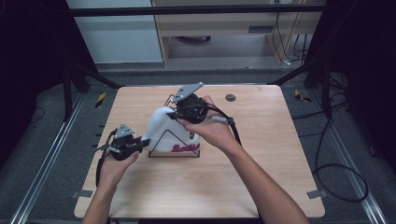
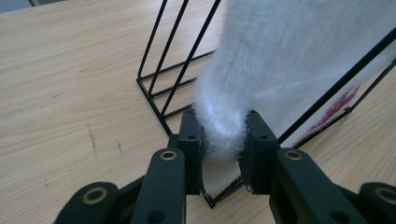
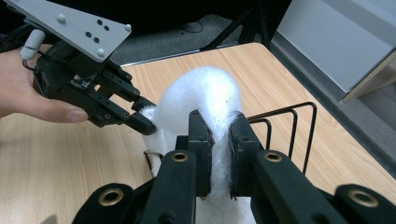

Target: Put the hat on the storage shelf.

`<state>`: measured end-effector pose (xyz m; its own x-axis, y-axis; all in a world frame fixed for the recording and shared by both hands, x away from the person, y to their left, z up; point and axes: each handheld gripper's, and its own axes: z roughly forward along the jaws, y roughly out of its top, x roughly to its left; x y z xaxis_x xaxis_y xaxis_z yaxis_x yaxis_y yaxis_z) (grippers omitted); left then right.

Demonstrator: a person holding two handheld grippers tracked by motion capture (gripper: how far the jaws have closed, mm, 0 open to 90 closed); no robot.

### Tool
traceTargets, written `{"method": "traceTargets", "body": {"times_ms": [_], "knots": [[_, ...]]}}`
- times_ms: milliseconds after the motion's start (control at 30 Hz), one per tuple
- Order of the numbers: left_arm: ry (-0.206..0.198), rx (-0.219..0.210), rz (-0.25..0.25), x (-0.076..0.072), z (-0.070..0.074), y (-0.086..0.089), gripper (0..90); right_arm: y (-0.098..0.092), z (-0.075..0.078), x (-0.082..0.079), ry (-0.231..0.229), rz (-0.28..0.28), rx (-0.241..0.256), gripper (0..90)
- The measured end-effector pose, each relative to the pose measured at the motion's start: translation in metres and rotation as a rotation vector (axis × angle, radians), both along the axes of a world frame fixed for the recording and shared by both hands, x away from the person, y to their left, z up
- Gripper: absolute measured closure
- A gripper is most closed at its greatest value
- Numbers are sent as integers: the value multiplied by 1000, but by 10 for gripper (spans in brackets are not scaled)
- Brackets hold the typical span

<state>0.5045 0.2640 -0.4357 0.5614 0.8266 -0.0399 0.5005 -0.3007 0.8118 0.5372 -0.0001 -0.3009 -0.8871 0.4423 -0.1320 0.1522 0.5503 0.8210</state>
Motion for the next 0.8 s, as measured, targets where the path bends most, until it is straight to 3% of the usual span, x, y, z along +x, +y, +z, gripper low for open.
{"method": "traceTargets", "body": {"times_ms": [800], "knots": [[34,0,9,-2,-14,8,705,13,-9,2,28,1,-31,803]]}}
